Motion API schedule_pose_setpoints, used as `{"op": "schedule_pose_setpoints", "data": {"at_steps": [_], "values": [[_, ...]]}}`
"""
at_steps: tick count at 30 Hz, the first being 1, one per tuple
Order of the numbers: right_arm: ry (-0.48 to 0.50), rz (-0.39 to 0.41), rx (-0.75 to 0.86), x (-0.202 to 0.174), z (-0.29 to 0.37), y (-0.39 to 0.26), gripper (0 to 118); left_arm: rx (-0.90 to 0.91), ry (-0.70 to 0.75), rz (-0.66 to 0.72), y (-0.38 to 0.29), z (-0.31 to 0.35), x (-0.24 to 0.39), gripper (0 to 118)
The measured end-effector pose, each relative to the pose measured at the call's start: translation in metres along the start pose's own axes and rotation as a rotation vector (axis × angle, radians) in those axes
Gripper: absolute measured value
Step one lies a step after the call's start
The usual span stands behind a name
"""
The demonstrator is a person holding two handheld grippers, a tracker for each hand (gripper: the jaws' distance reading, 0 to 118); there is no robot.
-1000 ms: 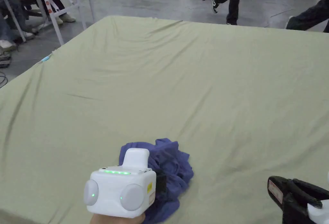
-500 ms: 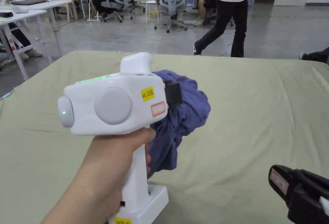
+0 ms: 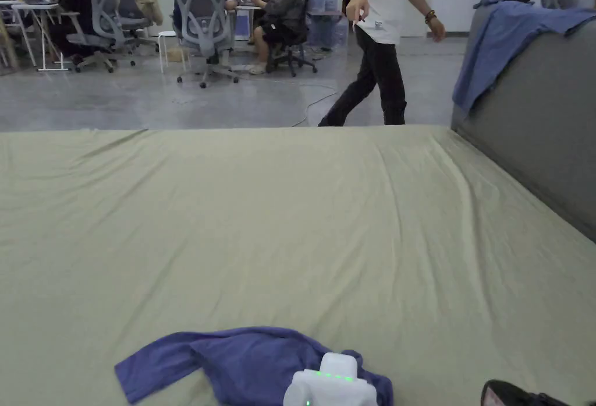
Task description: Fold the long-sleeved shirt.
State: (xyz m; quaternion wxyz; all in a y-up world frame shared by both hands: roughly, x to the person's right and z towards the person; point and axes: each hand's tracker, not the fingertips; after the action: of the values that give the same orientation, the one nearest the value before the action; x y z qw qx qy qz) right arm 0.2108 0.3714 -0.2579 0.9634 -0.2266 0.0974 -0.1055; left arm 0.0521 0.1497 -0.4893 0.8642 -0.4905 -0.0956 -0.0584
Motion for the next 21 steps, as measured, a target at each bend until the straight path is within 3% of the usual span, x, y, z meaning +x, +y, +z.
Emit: {"op": "schedule_pose_setpoints", "data": {"at_steps": [1,3,4,6,8,11,13,14,15,16,17,21], "values": [[0.003,-0.010,-0.018,0.004,-0.001,-0.003,0,0.103,0.020,-0.033,0.000,0.011,0.004,32],[0.004,-0.017,-0.034,0.006,-0.005,-0.006,0,0.008,0.013,-0.110,0.013,0.018,0.005,34],[0.005,-0.017,-0.039,0.006,-0.007,-0.007,0,-0.005,-0.019,-0.099,0.021,0.030,-0.002,42],[0.012,-0.014,-0.042,0.005,-0.008,-0.008,0,0.042,-0.154,0.041,0.030,0.067,-0.023,82],[0.021,-0.014,-0.044,0.002,-0.008,-0.010,0,0.256,-0.228,0.137,0.026,0.122,-0.048,115],[0.028,-0.030,-0.057,-0.001,-0.012,-0.014,0,0.470,-0.206,0.178,0.001,0.188,-0.086,118],[0.034,-0.039,-0.070,-0.003,-0.016,-0.019,0,0.412,-0.103,0.145,-0.018,0.208,-0.104,118],[0.038,-0.039,-0.081,-0.005,-0.020,-0.021,0,0.295,0.011,0.128,-0.034,0.212,-0.112,112],[0.038,-0.037,-0.090,-0.007,-0.024,-0.024,0,0.306,0.041,0.128,-0.050,0.215,-0.120,85],[0.037,-0.036,-0.104,-0.009,-0.028,-0.027,0,0.315,0.019,0.134,-0.068,0.217,-0.128,26],[0.039,-0.036,-0.116,-0.011,-0.032,-0.029,0,0.277,-0.002,0.154,-0.080,0.210,-0.133,0],[0.055,-0.039,-0.149,-0.016,-0.047,-0.034,0,0.141,-0.137,0.237,-0.095,0.196,-0.158,0]]}}
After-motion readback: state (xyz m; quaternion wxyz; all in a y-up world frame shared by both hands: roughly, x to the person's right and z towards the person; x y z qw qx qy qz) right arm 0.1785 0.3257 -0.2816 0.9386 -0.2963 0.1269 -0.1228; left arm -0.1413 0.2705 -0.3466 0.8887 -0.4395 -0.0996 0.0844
